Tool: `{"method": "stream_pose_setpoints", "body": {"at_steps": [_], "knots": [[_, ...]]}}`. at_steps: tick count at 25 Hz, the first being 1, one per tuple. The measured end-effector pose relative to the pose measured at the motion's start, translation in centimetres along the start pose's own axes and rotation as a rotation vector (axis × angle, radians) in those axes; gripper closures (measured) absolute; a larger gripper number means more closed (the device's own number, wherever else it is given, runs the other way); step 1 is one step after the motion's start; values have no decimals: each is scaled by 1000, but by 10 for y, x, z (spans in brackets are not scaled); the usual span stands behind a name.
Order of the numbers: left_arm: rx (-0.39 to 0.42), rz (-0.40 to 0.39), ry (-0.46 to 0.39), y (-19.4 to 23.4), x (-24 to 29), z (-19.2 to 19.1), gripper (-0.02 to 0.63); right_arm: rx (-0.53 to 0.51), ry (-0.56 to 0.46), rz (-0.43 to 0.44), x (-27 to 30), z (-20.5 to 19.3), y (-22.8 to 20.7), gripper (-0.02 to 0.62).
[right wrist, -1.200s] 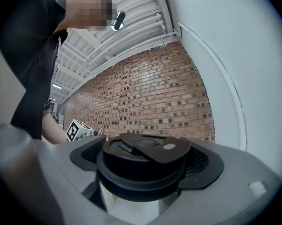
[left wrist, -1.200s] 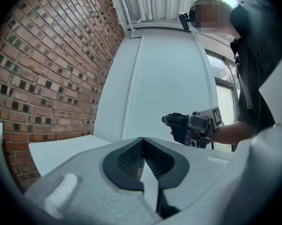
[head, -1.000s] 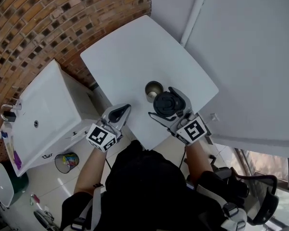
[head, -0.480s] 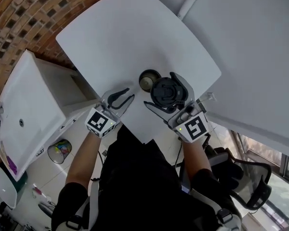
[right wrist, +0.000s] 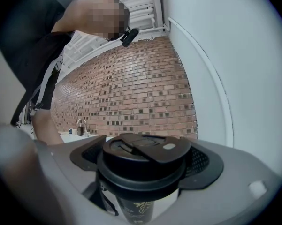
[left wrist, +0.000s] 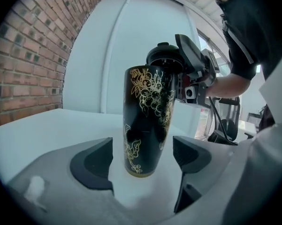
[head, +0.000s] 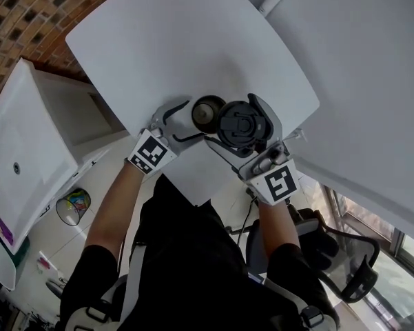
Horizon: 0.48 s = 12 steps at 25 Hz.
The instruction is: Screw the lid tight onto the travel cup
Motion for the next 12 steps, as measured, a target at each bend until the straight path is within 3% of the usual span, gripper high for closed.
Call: {"method": "stream_pose_setpoints", "body": {"at_steps": [3,7,12], "knots": [[20,-16,-12,-4,11,-1,195,1,-6,20,1,-2,0,107],[-47,-28,-61,-6,21,-5,198,-28,-7,27,3,-7,3,107],[-40,-48,-99,-15,30,5,201,-28,-17,25,0,-14,6,108]]}}
Point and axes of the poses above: the fingertips, and each gripper's own axes: x forward along the fingers, y to its left, z out of its top, the point moved 4 cm from there along -x, backward along the fingers, and after that the axes turned 9 degrees about -x, right-handed, at the moved point
